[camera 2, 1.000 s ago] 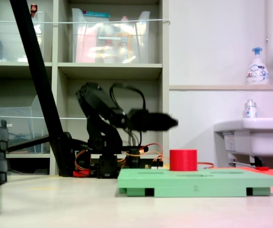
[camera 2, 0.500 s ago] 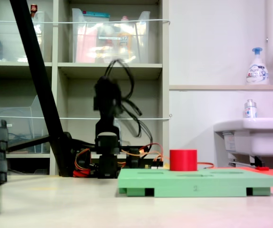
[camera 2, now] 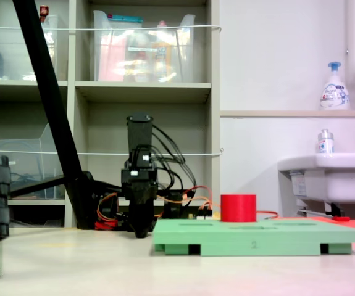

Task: Put the cylinder block into the corresponding hole

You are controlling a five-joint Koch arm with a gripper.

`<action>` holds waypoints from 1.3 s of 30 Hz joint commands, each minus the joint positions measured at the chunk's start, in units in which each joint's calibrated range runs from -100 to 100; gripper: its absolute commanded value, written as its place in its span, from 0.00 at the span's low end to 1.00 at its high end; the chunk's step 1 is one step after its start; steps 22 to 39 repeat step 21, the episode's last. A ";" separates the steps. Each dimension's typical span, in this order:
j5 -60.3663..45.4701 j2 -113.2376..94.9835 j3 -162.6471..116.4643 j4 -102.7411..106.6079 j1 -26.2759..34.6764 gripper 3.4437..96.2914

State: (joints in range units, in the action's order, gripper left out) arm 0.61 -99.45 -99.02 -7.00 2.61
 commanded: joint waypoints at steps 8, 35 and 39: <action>-0.10 -0.55 -0.98 5.51 -2.05 0.49; -0.10 -0.55 -0.98 5.51 -2.05 0.49; -0.10 -0.55 -0.98 5.51 -2.05 0.49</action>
